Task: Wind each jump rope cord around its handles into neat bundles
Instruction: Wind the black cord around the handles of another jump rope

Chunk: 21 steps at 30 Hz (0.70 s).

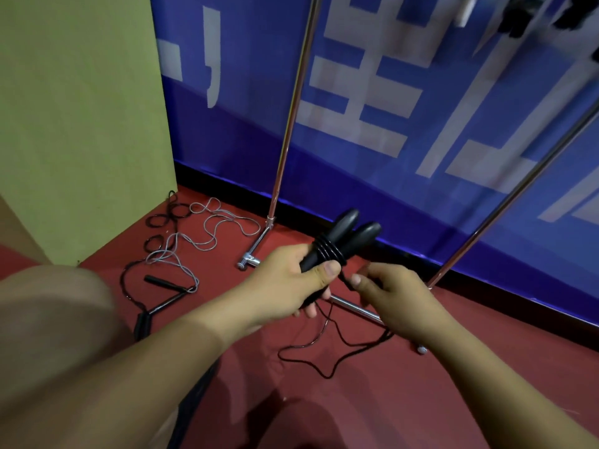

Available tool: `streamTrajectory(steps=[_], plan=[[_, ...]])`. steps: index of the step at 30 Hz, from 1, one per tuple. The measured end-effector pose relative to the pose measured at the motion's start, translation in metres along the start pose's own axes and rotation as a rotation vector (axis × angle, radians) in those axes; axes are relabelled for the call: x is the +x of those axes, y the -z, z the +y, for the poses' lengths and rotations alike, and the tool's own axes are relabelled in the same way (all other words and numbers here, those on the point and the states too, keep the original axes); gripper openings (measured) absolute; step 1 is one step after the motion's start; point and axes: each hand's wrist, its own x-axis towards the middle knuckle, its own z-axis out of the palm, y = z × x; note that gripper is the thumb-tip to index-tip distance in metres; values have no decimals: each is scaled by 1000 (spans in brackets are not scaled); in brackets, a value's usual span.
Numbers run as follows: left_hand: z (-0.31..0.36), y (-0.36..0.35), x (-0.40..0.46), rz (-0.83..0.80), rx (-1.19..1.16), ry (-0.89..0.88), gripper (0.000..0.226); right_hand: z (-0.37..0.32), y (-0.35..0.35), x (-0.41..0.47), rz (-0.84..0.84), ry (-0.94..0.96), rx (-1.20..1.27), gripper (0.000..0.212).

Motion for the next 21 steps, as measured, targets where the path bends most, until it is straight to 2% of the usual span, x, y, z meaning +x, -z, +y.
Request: streamTrajectory(steps=[2, 4, 8, 14, 17, 21], plan=[[-4, -1, 2, 96, -5, 37, 13, -4, -2, -8, -29, 36, 20, 20], [-7, -1, 2, 160, 8, 49, 14, -6, -7, -15, -106, -1, 170, 17], [-10, -3, 0, 170, 25, 65, 12, -12, -9, -31, -200, -253, 702, 13], [-11, 2, -2, 143, 63, 80, 10, -14, -1, -38, -160, -547, 1146, 12], [-13, 5, -5, 132, 100, 90, 10, -13, -2, -39, -156, -666, 1300, 9], [-17, 9, -6, 159, 129, 105, 13, -18, -2, -39, -187, -757, 1390, 12]])
